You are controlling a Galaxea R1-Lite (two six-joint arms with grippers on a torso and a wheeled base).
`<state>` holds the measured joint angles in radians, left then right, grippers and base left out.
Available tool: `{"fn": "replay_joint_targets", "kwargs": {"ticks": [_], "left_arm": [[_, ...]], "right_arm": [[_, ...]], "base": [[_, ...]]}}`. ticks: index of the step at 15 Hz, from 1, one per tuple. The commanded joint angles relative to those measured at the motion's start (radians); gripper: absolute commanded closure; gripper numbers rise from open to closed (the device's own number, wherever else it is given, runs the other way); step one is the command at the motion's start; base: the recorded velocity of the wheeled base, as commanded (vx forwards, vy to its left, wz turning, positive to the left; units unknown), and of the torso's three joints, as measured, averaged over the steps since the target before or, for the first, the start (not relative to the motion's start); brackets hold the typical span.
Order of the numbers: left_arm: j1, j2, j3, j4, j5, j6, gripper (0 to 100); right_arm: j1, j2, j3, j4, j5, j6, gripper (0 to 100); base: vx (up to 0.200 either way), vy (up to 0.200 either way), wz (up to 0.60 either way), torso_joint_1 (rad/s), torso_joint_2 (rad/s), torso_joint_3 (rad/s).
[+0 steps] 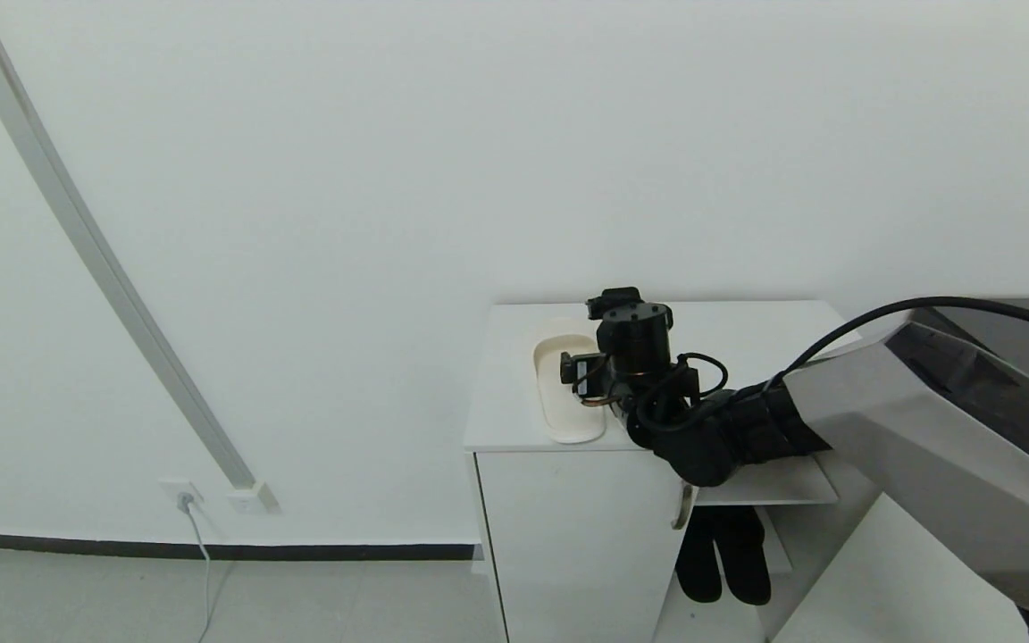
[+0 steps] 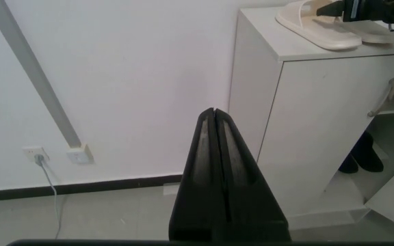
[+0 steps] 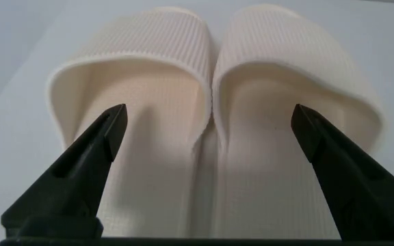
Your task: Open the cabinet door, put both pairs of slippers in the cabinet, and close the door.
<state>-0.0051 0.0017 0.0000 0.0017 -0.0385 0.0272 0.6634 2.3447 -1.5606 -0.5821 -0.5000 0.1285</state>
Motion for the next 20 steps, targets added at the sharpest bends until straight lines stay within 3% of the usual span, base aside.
{"fn": "replay_joint_targets", "kwargs": {"ticks": [1, 7, 8, 16, 20], "left_arm": [[0.001, 0.0, 0.0, 0.0, 0.0, 0.0, 100], [0.001, 0.0, 0.0, 0.0, 0.006, -0.003, 100], [0.001, 0.0, 0.0, 0.0, 0.006, -0.003, 100], [0.001, 0.0, 0.0, 0.0, 0.006, -0.003, 100], [0.001, 0.0, 0.0, 0.0, 0.006, -0.004, 100]], "right_arm": [[-0.015, 0.041, -0.053, 0.015, 0.003, 0.0, 0], [-0.024, 0.068, -0.104, 0.031, 0.003, 0.0, 0], [-0.024, 0.076, -0.119, 0.031, 0.003, 0.0, 100], [-0.018, 0.067, -0.116, 0.03, -0.002, 0.002, 100], [0.004, -0.004, -0.049, 0.022, -0.005, 0.006, 100]], "base": [[0.0, 0.0, 0.0, 0.0, 0.0, 0.0], [0.0, 0.0, 0.0, 0.0, 0.0, 0.0], [0.0, 0.0, 0.0, 0.0, 0.0, 0.0], [0.0, 0.0, 0.0, 0.0, 0.0, 0.0], [0.0, 0.0, 0.0, 0.0, 0.0, 0.0]]}}
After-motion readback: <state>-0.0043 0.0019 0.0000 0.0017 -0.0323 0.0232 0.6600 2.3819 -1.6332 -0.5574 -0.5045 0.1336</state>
